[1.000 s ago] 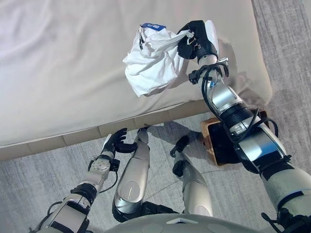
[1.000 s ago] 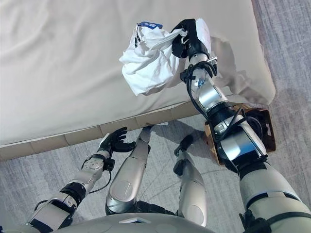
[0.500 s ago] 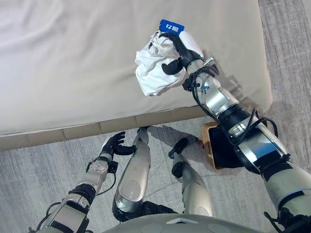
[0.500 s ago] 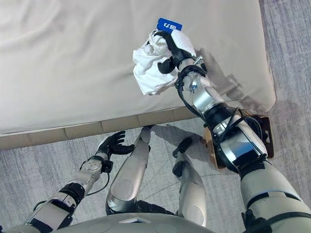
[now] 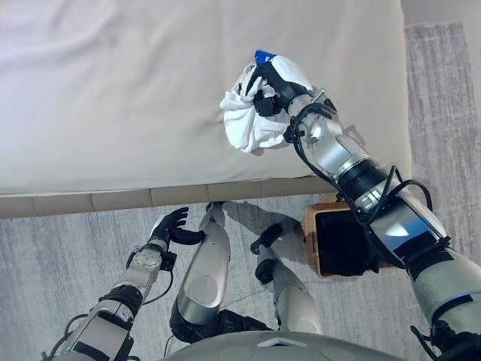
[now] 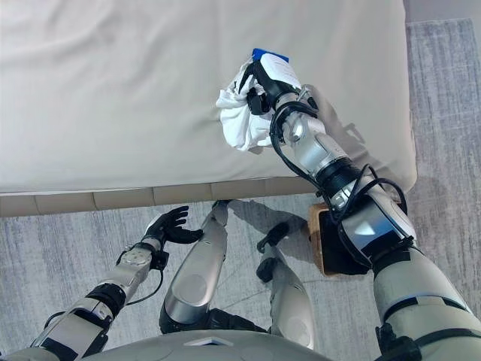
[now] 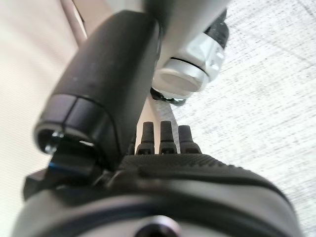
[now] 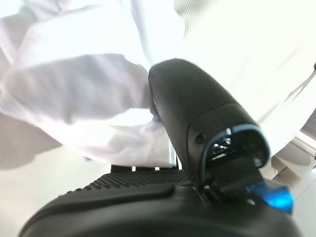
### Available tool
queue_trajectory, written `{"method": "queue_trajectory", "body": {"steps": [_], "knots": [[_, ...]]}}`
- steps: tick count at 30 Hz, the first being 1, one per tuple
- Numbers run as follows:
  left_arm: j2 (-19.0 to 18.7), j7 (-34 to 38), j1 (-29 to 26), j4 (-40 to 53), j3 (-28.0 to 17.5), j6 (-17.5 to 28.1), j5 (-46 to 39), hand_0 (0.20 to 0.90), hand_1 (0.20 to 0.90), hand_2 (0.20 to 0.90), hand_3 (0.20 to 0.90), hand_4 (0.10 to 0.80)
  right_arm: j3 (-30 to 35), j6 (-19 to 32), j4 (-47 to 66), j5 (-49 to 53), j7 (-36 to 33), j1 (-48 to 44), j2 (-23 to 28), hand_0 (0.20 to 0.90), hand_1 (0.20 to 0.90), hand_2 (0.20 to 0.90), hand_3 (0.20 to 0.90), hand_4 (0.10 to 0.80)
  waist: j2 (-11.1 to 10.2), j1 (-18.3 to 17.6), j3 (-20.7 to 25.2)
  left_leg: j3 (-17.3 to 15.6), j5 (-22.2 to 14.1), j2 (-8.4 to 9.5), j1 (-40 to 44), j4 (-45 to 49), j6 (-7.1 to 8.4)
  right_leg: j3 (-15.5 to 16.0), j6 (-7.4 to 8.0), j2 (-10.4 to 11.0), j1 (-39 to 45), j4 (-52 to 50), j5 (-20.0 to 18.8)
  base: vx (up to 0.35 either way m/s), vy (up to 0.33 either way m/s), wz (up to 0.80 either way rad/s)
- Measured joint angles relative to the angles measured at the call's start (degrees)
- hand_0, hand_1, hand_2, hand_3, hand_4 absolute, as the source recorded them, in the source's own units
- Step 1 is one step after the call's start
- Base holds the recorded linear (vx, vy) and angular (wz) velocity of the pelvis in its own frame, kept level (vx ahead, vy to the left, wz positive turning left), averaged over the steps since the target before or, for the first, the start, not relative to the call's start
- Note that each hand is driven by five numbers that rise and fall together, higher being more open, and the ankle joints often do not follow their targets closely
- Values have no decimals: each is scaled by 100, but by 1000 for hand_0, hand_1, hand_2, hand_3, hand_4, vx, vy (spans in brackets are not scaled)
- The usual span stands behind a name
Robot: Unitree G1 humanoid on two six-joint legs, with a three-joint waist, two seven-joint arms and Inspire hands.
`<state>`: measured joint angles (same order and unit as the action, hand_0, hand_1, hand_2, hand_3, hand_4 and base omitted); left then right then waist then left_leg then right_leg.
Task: Pick up the clothes from the bed and place them into the basket
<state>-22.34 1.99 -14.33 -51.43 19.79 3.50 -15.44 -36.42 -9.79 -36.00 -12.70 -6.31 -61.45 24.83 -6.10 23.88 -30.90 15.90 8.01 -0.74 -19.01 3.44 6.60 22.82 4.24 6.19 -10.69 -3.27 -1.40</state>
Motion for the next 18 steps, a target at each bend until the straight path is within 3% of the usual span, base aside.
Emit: {"method": "queue_trajectory", "body": {"steps": [1, 2, 7, 11, 17, 18], "knots": [[-7, -4, -1, 0, 0, -2, 22, 900, 900, 900, 900, 800, -5, -22, -18, -49, 17, 0, 6, 858, 858, 858, 851, 751, 0, 0, 0, -18, -2, 4, 45, -11, 1, -21, 8, -1, 45, 28, 5, -2, 16, -15], [-32, -7, -8, 2, -3, -3, 91, 900, 900, 900, 900, 800, -35, -97, -76, -361, 83, -1, 41, 300, 300, 300, 200, 100, -1, -5, 0, -52, -14, -3, 142, -25, 11, -51, 14, -1, 117, 34, 9, -1, 5, -10], [-65, -10, -59, 12, 3, -100, 94, 900, 900, 900, 900, 800, -341, -290, -480, -927, 189, -117, 213, 300, 300, 300, 200, 100, -1, -7, 1, -51, -59, -31, 257, -93, 24, -65, 15, -35, 235, 118, 8, 0, 1, -2], [-65, -9, -51, 0, 4, -120, 97, 900, 900, 900, 900, 800, -305, -255, -631, -754, -295, -116, 196, 300, 300, 300, 200, 100, -1, 7, 1, -39, -26, -20, 256, -112, -20, -49, -11, -70, 277, 189, -12, -5, -10, 4], [-34, 6, 15, -305, -219, -257, 388, 900, 900, 900, 900, 800, 702, -153, 606, -539, -1393, 195, 319, 300, 300, 300, 200, 100, -5, -17, 3, -68, -44, -9, 553, -180, -33, -118, -58, -86, 570, 306, -46, 87, 9, 0], [-42, 3, 96, -404, -296, -292, 483, 900, 900, 900, 900, 800, 867, -143, 939, -537, -1487, 280, 390, 300, 300, 300, 200, 100, -6, -33, 4, -154, -115, -6, 742, -212, -98, -203, -58, -81, 735, 361, -47, 125, 63, -21]]}}
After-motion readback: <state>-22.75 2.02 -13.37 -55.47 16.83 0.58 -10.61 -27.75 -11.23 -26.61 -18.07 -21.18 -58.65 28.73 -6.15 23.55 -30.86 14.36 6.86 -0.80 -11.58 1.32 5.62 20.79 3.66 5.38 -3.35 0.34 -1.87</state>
